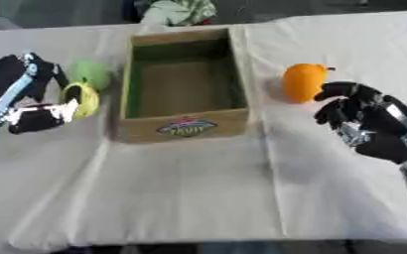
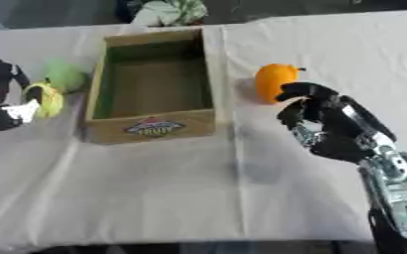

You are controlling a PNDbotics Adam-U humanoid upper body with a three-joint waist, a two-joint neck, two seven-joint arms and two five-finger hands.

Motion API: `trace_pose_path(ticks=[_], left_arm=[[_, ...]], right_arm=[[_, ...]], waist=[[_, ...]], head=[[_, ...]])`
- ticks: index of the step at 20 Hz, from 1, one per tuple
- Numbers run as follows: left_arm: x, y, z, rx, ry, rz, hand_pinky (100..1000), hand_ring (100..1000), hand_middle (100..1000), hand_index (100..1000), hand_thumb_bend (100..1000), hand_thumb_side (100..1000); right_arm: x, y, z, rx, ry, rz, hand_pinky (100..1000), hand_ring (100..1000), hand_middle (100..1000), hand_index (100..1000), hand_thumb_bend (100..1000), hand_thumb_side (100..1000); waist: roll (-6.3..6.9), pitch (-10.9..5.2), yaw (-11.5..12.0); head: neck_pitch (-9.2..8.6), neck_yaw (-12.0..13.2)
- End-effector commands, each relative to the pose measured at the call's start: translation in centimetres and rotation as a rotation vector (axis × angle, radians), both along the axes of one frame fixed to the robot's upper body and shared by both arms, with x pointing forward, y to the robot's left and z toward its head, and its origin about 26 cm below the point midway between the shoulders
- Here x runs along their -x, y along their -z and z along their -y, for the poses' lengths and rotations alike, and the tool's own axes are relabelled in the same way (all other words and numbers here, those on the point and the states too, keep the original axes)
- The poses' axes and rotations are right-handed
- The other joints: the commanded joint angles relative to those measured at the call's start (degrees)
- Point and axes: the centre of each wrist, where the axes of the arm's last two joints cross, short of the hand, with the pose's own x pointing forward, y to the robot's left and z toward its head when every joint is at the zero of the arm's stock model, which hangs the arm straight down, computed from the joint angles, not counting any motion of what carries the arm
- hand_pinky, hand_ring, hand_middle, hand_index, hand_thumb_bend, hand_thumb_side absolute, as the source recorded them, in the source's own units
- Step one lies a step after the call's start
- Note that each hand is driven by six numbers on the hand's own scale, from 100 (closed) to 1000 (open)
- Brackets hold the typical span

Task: Pick up objects on the table and place them in the box.

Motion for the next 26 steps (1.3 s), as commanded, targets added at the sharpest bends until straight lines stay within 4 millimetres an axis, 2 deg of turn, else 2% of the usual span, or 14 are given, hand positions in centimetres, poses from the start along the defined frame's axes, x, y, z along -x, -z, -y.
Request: trace_pose_path(ticks=[1,6,10,17,23,24,26], left_arm=[[-0.1,-3.0,0.2,-0.027,0.017,0.081,469,268,100,273,100,281],[-1.9,-5.3,2.6,-0.049,0.091,0.121,475,271,100,274,100,273],[-3.9,-5.4,4.8,-0.093,0.143,0.108,482,277,105,280,100,268],[-8.2,-1.7,8.2,-0.141,0.177,0.011,489,292,121,296,100,273],[-10.1,2.1,9.8,-0.132,0.145,-0.018,489,318,158,333,100,254],[-10.2,2.5,9.8,-0.123,0.134,-0.013,502,367,228,396,100,205],[-10.4,3.3,9.8,-0.103,0.11,-0.006,549,494,393,553,100,163]], right_arm=[[0.0,-0.7,0.1,0.011,-0.007,0.022,639,643,729,856,100,229],[-0.1,-0.7,-0.1,0.015,-0.02,0.022,639,643,730,856,100,230],[-0.1,-0.8,-0.2,0.02,-0.033,0.024,639,643,730,856,100,231],[-0.2,-0.7,-0.5,0.022,-0.051,0.024,639,643,730,856,100,232],[-0.2,-0.6,-0.7,0.025,-0.062,0.02,639,642,730,856,100,235],[-0.2,-0.6,-0.7,0.025,-0.062,0.019,639,642,730,856,100,235],[-0.2,-0.6,-0.7,0.025,-0.062,0.019,639,642,730,856,100,236]], waist=[[0.04,-1.0,-0.3],[0.06,-0.99,-1.4],[0.08,-0.88,-2.5],[0.0,-0.9,-3.8],[0.03,-0.84,-4.6],[0.04,-0.82,-4.6],[0.06,-0.79,-4.6]], head=[[0.3,-0.1],[0.14,0.4],[-0.09,1.0],[-0.36,2.0],[-0.57,2.5],[-0.57,2.5],[-0.47,2.5]])
